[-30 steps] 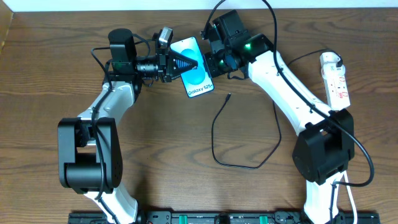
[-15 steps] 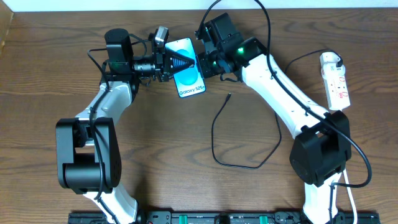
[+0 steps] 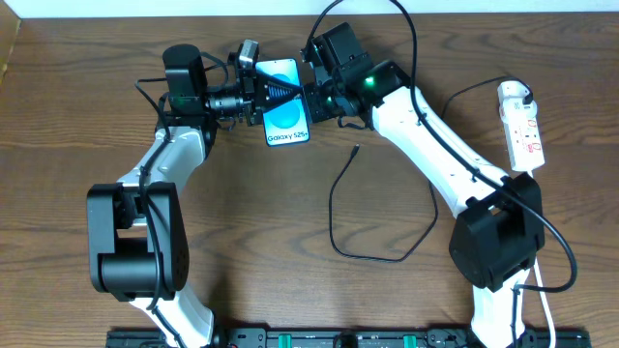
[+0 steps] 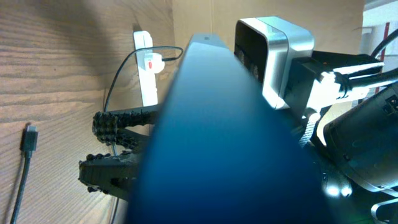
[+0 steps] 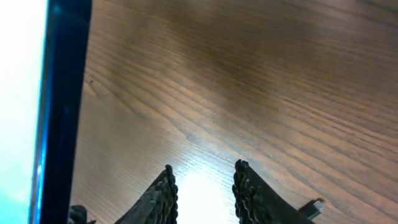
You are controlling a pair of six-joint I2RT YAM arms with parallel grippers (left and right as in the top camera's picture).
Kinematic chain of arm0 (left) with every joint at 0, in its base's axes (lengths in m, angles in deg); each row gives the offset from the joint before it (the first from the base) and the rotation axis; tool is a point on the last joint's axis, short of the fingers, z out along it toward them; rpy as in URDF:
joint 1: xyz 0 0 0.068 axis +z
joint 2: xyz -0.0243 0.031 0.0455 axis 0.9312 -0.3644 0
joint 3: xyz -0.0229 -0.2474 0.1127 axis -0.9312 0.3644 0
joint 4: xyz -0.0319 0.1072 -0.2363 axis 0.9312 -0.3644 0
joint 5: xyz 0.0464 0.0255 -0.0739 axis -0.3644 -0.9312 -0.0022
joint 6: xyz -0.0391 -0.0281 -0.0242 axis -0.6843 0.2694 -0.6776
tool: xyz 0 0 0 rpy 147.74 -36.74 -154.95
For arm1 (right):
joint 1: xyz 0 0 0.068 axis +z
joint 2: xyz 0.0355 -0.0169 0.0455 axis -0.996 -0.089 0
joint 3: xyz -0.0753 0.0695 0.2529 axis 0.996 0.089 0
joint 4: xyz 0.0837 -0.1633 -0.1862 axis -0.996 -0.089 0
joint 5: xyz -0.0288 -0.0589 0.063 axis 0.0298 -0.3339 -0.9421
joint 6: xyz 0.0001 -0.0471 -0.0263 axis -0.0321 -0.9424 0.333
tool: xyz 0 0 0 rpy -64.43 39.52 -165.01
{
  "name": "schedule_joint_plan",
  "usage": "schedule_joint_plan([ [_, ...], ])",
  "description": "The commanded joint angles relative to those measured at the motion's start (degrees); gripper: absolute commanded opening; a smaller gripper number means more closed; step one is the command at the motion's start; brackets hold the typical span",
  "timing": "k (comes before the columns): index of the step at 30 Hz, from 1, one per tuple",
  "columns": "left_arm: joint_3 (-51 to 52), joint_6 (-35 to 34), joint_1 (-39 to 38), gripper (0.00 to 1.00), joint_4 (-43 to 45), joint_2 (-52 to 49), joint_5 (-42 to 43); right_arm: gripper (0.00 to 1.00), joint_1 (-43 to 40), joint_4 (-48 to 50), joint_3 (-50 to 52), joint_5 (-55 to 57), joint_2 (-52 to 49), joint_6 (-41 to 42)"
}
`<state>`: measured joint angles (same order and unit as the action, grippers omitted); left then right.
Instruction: Plug charger to phone and switch on socket
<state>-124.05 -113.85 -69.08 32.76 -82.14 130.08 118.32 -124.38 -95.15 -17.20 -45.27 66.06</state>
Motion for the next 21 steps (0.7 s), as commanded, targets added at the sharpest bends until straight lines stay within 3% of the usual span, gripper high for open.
schedule_joint_plan([
  [1, -0.76, -0.44, -0.9, 0.07, 4.52, 0.0, -1.4, 0.33, 3.85, -0.42, -1.25, -10.56, 0.15, 0.04],
  [3, -0.76, -0.46, 0.74, 0.07, 6.23, 0.0, -1.92, 0.33, 2.47, -2.23, -1.22, -8.87, 0.15, 2.25],
  [6, -0.76, -0.46, 4.72, 0.07, 6.29, 0.0, -4.0, 0.43, -0.09, -6.93, -0.87, -1.27, 0.15, 8.52],
  [12, -0.76, -0.44, 12.92, 0.07, 6.25, 0.0, -5.88, 0.45, -2.25, -10.86, 2.89, 3.8, 0.13, 14.32],
  [21, -0.76, -0.44, 14.14, 0.07, 6.25, 0.0, -5.88, 0.47, -1.86, -6.73, 14.62, 10.62, 0.13, 22.97],
])
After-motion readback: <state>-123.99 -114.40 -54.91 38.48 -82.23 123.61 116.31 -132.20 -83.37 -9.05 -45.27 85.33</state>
